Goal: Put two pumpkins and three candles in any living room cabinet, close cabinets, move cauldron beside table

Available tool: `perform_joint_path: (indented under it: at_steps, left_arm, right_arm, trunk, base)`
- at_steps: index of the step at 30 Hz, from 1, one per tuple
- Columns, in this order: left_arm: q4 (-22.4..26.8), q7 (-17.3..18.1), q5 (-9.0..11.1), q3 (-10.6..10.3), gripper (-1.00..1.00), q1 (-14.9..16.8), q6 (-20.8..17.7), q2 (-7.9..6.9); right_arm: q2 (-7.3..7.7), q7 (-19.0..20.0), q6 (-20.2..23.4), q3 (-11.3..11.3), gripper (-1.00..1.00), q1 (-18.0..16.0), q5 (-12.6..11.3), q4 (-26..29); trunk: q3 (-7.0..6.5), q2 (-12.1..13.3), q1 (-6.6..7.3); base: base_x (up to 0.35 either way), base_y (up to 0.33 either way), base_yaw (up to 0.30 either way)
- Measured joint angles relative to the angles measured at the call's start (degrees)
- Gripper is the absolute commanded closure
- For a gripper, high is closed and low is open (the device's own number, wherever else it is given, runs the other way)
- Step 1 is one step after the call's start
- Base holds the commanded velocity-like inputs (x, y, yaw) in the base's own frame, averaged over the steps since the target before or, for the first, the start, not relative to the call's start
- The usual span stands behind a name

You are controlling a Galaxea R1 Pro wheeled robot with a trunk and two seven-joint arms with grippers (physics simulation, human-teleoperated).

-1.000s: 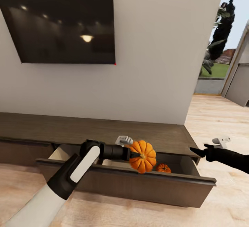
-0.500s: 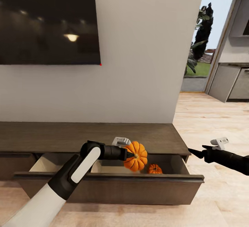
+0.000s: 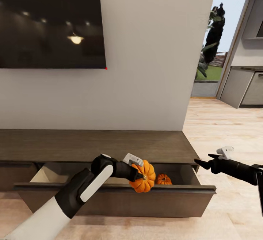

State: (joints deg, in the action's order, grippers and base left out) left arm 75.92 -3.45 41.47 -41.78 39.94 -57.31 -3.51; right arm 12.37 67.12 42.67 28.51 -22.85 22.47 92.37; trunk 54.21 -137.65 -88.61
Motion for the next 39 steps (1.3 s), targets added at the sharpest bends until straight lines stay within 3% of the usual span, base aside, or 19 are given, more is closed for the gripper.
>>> perform_joint_path:
  at_steps: [5, 7, 13, 21, 23, 28, 29, 30, 32, 35, 39]
  left_arm:
    - [3.4, 5.6, -0.2, -1.0, 1.00, 2.2, -0.5, -3.62]
    - [3.3, 6.3, -1.5, -0.3, 1.00, 1.5, 0.1, -2.98]
    - [4.1, 8.7, -1.8, 1.6, 1.00, -0.4, 2.0, -1.20]
    - [4.1, 10.5, -4.5, 4.3, 1.00, -1.7, 2.2, -1.20]
    - [4.4, 10.3, -4.0, 4.9, 1.00, -1.4, 1.9, -1.52]
    - [5.9, 9.1, -2.5, 3.4, 1.00, 0.2, 0.3, -2.85]
    - [8.0, 5.4, -0.6, 0.2, 1.00, 2.5, -1.7, -2.91]
    - [8.4, 5.2, 1.7, -0.1, 1.00, 2.7, -1.9, -2.93]
    - [8.4, 5.0, 0.2, -0.2, 1.00, 2.8, -2.0, -2.99]
    - [8.0, 4.9, 0.8, -0.4, 1.00, 2.8, -2.0, -3.16]
    - [4.4, 4.4, 0.2, -1.0, 1.00, 2.7, -2.0, -3.58]
  right_arm:
    - [-0.28, -0.4, -0.1, -1.4, -1.00, 0.9, 0.0, 0.0]
    - [-0.93, -0.4, -0.7, -1.0, -1.00, 0.9, -0.7, -0.6]
    - [-2.06, -0.3, -2.1, -1.1, -1.00, 0.7, -1.1, -0.5]
    - [-2.06, -0.3, -2.1, -1.1, -1.00, 0.7, -1.1, -0.5]
    - [-1.91, -0.2, -1.8, -1.2, -1.00, 0.6, -0.9, -0.4]
    - [-1.91, -0.3, -0.2, -1.4, -1.00, 0.3, 0.2, 0.0]
    - [-1.91, -0.3, -0.2, -1.4, -1.00, 0.3, 0.2, 0.0]
    - [-1.91, -0.3, -0.1, -1.4, -1.00, 0.3, 0.2, 0.0]
    - [-1.91, -0.3, -0.1, -1.4, -1.00, 0.3, 0.3, 0.0]
    - [-1.98, -0.5, -0.1, -1.5, -1.00, 0.3, 0.3, 0.0]
    - [-2.04, -0.7, -0.1, -1.5, -1.00, 0.4, 0.3, 0.0]
  trunk:
    - [0.00, 0.0, 0.00]
    - [-0.01, 0.0, 0.00]
    - [0.00, 0.0, 0.00]
    - [-0.01, 0.0, 0.00]
    - [-0.01, 0.0, 0.01]
    - [-0.01, 0.0, 0.00]
    - [-0.01, 0.0, 0.00]
    - [0.00, 0.0, 0.00]
    - [0.00, 0.0, 0.00]
    - [0.00, 0.0, 0.00]
    - [0.01, 0.0, 0.00]
  base:
    - [0.060, 0.059, 0.000]
    - [0.000, 0.000, 0.000]
    - [0.000, 0.000, 0.000]
    - [0.000, 0.000, 0.000]
    - [0.066, 0.000, 0.000]
    - [0.251, 0.001, 0.000]
    - [0.302, 0.030, 0.000]
    - [0.307, 0.061, 0.000]
    - [0.312, 0.101, 0.000]
    - [0.311, 0.142, 0.000]
    - [0.304, 0.149, 0.000]
